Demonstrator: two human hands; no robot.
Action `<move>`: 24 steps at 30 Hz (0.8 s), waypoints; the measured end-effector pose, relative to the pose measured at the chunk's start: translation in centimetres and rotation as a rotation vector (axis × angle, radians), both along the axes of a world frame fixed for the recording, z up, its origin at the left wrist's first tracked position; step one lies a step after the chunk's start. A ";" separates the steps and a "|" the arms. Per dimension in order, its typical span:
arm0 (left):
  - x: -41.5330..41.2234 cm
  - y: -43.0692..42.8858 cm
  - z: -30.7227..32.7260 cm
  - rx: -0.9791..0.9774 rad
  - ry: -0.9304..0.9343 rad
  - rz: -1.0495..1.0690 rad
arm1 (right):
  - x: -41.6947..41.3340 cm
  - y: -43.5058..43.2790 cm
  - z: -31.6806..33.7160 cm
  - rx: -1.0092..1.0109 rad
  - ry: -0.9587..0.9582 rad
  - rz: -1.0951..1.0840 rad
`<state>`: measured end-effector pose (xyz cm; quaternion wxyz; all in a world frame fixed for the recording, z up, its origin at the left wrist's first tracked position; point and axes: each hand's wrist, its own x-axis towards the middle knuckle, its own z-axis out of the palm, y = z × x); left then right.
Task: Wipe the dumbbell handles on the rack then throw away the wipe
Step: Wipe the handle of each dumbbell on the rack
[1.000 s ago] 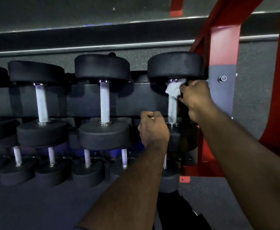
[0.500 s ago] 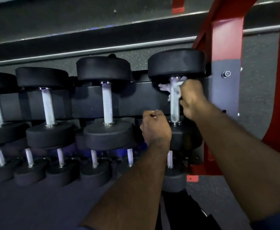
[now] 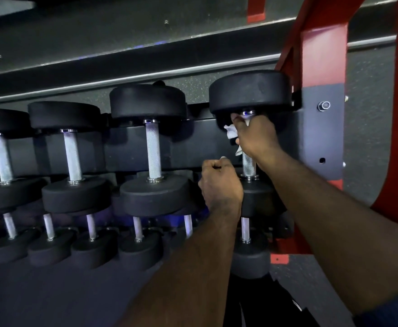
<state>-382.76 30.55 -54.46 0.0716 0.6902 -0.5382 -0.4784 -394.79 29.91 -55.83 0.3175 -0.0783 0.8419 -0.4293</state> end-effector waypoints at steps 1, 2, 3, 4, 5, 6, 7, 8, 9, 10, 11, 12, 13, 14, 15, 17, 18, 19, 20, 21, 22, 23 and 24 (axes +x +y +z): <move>0.1 0.0 0.0 -0.001 -0.003 -0.005 | 0.2 0.1 -0.2 -0.032 -0.005 -0.010; 0.1 0.0 -0.2 -0.004 -0.006 -0.007 | 0.2 0.2 -0.2 -0.067 -0.032 -0.028; -0.1 0.0 -0.3 -0.008 -0.009 -0.008 | 0.0 0.2 -0.3 -0.112 -0.084 -0.068; 0.0 0.1 -0.5 -0.013 -0.018 -0.013 | -0.2 0.3 -0.3 -0.161 -0.177 -0.113; 0.1 -0.1 -0.5 -0.019 -0.025 -0.020 | -0.4 0.3 -0.2 -0.223 -0.299 -0.154; 0.1 -0.1 -0.8 -0.024 -0.020 -0.022 | -0.7 0.3 0.1 -0.279 -0.424 -0.178; 0.0 -0.2 -0.9 -0.028 -0.015 -0.020 | -1.1 0.3 0.4 -0.316 -0.535 -0.186; 0.1 -0.1 -1.0 -0.029 -0.010 -0.016 | -1.3 0.4 0.6 -0.339 -0.614 -0.183; 0.2 -0.1 -1.0 -0.030 -0.006 -0.016 | -1.4 0.3 0.7 -0.351 -0.653 -0.183; 0.2 -0.2 -1.1 -0.033 0.009 -0.017 | -1.3 0.2 0.7 -0.349 -0.638 -0.185; 0.1 -0.1 -1.0 -0.035 0.018 -0.015 | -1.0 0.1 0.6 -0.344 -0.577 -0.207; 0.1 -0.1 -1.1 -0.034 0.020 -0.015 | -0.5 0.0 0.6 -0.359 -0.491 -0.237; 0.1 -0.1 -1.0 -0.035 0.018 -0.017 | 0.0 0.1 0.3 -0.383 -0.409 -0.279; 0.1 -0.1 -1.1 -0.033 0.020 -0.020 | 0.5 0.3 0.0 -0.409 -0.333 -0.323; 0.0 -0.1 -1.0 -0.032 0.026 -0.021 | 1.0 0.8 -0.2 -0.416 -0.247 -0.347; 0.1 -0.1 -1.1 -0.031 0.020 -0.030 | 1.8 1.9 -0.6 -0.333 0.003 -0.326; 0.2 -0.1 -1.0 -0.035 0.014 -0.033 | 2.2 2.6 -0.6 -0.296 0.123 -0.331; 0.1 -0.1 -1.0 -0.038 0.019 -0.031 | 2.4 3.0 -0.3 -0.270 0.218 -0.372; 0.1 0.0 -1.0 -0.038 0.022 -0.031 | 2.5 3.3 0.1 -0.234 0.289 -0.434; 0.0 0.0 -0.9 -0.036 0.014 -0.036 | 2.3 3.3 0.3 -0.199 0.342 -0.488; 0.1 0.0 -0.7 -0.032 -0.002 -0.044 | 2.2 3.3 0.6 -0.174 0.381 -0.505; 0.0 0.1 -0.7 -0.032 -0.003 -0.044 | 1.9 3.1 0.8 -0.164 0.406 -0.501; -0.1 0.0 -0.7 -0.035 0.005 -0.038 | 1.9 2.9 0.9 -0.164 0.418 -0.484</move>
